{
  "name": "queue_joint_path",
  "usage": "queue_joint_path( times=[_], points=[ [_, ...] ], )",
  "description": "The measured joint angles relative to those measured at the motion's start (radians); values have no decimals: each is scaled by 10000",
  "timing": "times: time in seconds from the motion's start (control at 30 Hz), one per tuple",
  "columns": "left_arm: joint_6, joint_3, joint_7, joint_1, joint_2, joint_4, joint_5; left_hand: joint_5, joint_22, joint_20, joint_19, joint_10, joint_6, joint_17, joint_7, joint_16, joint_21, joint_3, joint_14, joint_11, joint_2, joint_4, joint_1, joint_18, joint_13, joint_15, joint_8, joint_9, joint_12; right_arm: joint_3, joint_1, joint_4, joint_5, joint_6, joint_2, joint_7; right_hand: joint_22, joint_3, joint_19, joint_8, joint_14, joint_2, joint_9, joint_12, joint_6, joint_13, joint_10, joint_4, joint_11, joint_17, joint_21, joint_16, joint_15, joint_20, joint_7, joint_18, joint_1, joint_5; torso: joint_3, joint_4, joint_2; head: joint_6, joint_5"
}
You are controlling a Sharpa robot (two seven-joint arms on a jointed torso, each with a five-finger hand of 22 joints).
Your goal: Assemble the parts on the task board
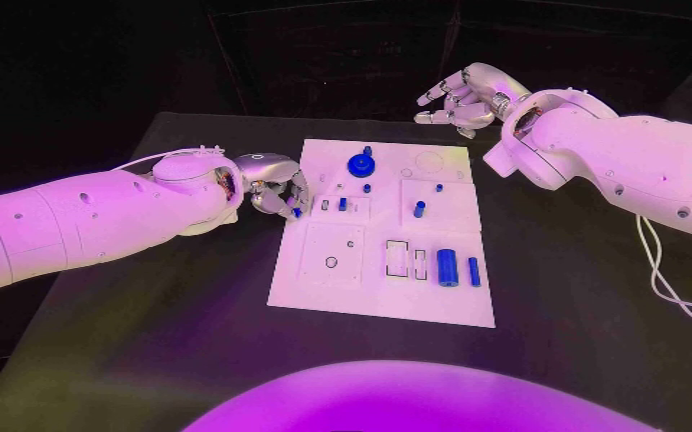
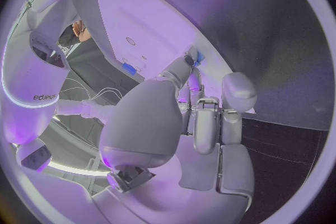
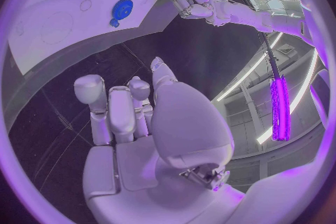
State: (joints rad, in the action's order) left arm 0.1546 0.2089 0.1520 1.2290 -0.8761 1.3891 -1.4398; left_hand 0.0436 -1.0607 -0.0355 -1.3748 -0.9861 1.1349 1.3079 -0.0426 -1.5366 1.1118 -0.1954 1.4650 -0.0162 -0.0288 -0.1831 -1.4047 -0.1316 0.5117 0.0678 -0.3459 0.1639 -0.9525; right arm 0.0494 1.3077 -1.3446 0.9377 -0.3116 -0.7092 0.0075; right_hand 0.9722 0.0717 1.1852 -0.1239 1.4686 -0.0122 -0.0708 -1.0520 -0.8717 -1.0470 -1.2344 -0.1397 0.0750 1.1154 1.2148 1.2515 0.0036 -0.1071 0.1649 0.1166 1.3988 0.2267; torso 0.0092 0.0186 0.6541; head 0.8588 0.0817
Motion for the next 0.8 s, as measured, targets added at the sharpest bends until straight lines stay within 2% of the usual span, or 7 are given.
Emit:
queue_joint_path(
  times=[0.8],
  points=[
    [74,7,87,-14,-119,-11,458,3,3,0,0,1,140,-2,-181,1,-1,-122,0,1,129,-100,131,-1,-3,-1,0,44,0,1,-5,15,0,18,4,5,0,25,-1,0,0,0,0,0,0,1,0,-24,0,-3,0,0,0,0,0,-1,0,0,6,-8,1,16,14]
  ],
)
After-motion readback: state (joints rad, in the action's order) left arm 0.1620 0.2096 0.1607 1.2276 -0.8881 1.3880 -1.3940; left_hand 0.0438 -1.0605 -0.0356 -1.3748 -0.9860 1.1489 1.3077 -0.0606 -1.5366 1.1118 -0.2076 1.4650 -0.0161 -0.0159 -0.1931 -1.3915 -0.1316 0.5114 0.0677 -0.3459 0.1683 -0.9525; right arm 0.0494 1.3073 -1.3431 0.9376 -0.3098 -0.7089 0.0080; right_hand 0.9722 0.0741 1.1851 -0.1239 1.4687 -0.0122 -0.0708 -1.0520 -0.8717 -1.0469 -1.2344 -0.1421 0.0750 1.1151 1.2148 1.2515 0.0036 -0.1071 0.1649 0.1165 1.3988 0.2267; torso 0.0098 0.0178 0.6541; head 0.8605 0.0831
